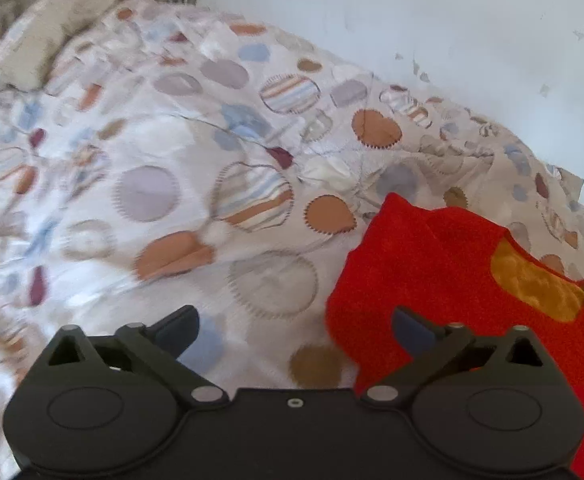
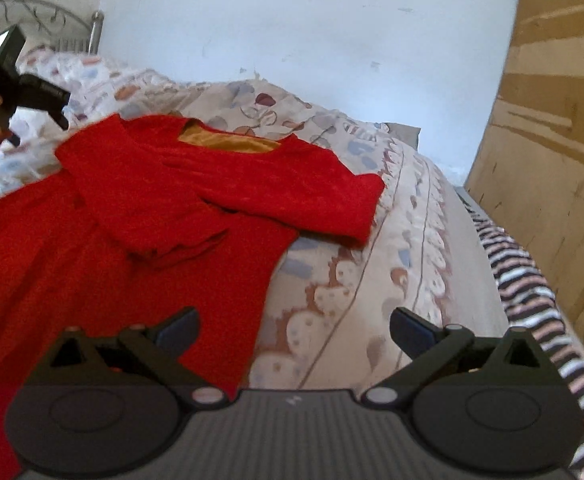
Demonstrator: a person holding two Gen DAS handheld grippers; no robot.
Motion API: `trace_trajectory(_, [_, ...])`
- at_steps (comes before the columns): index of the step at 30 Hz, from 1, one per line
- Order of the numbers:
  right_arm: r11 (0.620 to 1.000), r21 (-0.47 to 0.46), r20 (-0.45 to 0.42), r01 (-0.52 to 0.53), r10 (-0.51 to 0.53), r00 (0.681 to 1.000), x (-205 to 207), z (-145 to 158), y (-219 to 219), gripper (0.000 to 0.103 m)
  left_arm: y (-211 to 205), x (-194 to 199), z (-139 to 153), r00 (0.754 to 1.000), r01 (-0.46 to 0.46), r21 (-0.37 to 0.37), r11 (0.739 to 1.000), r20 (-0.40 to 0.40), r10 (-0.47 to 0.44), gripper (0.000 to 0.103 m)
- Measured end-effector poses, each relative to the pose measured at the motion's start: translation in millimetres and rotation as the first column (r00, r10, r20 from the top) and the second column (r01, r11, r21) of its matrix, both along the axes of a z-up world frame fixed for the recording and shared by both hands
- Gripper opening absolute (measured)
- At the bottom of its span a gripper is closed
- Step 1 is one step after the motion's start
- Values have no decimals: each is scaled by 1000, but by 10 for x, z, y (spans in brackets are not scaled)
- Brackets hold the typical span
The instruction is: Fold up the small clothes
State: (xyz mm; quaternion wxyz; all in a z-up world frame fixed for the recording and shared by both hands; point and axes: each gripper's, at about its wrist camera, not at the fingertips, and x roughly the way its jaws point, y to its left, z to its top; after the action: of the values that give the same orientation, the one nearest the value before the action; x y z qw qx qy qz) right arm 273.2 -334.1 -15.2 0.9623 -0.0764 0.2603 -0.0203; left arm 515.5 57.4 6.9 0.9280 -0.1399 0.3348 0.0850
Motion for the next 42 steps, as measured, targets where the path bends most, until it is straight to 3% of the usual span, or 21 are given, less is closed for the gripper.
trace_trajectory(4, [1000, 25, 16, 15, -15, 1000, -341, 67, -23, 103, -30, -563, 72, 999, -10, 22, 1000, 42, 9, 102])
trace_trajectory(7, [999, 49, 12, 23, -23, 1000, -544, 87, -7, 103, -40, -970, 68, 998, 34, 24, 999, 50, -35, 102])
trace_trajectory(11, [999, 38, -6, 2, -2, 1000, -805, 67, 33, 103, -79, -1531, 24, 992, 107, 81, 991, 64, -113, 102])
trace_trajectory(16, [998, -44, -21, -44, 43, 999, -1111, 23, 116, 103, -117, -2115, -34, 973, 199, 183, 963, 78, -216, 102])
trace_trajectory(22, [994, -26, -14, -109, 109, 994, -1411, 31, 136, 103, -208, -2620, -108, 946, 292, 245, 925, 65, -316, 102])
trace_trajectory(27, [983, -69, -29, -173, 171, 985, -1521, 4, 242, 103, -282, -2838, -207, 929, 343, 270, 900, 44, -367, 102])
trace_trajectory(31, [975, -84, -34, -206, 204, 978, -1501, -37, 396, 103, -314, -2900, -273, 928, 353, 273, 895, 23, -372, 102])
trace_trajectory(36, [981, -140, -60, -134, 127, 990, -1356, -123, 560, 102, -293, -2906, -288, 940, 330, 247, 911, 8, -342, 102])
trace_trajectory(39, [976, -197, -7, -94, 94, 996, -1390, -156, 643, 102, -282, -2897, -292, 942, 325, 231, 917, 3, -335, 102])
trace_trajectory(42, [966, -248, 32, 72, -66, 997, -1415, -143, 628, 102, -284, -2900, -287, 941, 329, 239, 914, -4, -337, 102])
